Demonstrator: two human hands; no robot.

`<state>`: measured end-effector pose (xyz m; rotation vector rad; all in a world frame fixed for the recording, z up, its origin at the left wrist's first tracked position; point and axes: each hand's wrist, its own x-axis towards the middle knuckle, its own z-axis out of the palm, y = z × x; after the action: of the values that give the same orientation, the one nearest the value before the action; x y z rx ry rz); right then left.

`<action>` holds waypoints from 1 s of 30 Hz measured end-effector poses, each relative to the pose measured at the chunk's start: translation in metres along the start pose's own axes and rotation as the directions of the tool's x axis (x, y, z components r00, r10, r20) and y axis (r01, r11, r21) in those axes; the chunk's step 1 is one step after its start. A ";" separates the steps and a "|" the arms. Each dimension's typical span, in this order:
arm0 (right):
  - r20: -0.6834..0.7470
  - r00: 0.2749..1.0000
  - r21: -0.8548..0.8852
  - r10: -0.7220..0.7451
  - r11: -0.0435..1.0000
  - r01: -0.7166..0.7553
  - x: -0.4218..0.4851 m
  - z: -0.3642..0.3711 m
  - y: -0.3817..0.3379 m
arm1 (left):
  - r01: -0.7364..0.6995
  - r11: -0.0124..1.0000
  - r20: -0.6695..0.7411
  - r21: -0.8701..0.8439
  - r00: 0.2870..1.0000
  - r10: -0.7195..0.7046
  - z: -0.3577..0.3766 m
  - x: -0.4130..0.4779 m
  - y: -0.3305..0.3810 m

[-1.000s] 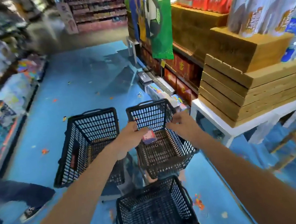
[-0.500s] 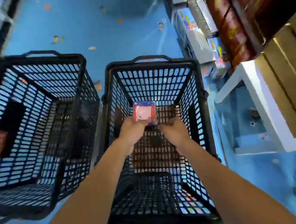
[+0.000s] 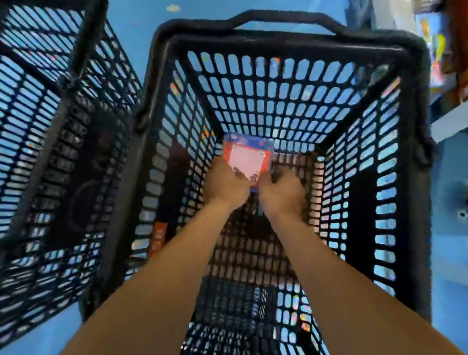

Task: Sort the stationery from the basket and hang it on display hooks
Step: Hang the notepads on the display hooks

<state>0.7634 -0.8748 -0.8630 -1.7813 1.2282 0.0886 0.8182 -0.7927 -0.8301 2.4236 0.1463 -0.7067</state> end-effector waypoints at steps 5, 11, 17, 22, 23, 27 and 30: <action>0.101 0.995 0.025 0.018 0.999 -0.020 0.004 0.001 -0.006 | 0.022 0.998 -0.012 0.055 1.000 -0.021 0.006 -0.002 -0.002; 0.119 0.986 0.131 0.118 0.982 -0.133 -0.002 0.004 -0.009 | 0.121 0.992 0.135 -0.032 0.984 -0.116 0.000 -0.005 0.000; 0.106 0.967 0.274 0.231 0.928 -0.251 -0.027 -0.002 -0.008 | 0.253 0.905 0.265 -0.341 0.950 -0.166 -0.006 -0.025 -0.013; 0.135 0.942 0.330 0.308 0.882 -0.336 -0.046 -0.017 -0.009 | 0.326 0.846 0.322 -0.422 0.926 -0.196 -0.014 -0.037 -0.017; 0.147 0.937 0.362 0.318 0.864 -0.350 -0.052 -0.022 -0.011 | 0.357 0.813 0.343 -0.460 0.916 -0.208 -0.021 -0.045 -0.013; 0.173 0.940 0.470 0.294 0.814 -0.341 -0.078 -0.046 -0.029 | 0.434 0.727 0.395 -0.532 0.887 -0.240 -0.044 -0.076 -0.004; 0.237 0.950 0.565 0.205 0.766 -0.307 -0.103 -0.060 -0.046 | 0.438 0.715 0.417 -0.544 0.881 -0.223 -0.066 -0.099 0.001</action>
<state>0.7221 -0.8437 -0.7455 -1.0274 1.2057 -0.0015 0.7643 -0.7496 -0.7340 1.6176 0.6070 -1.0184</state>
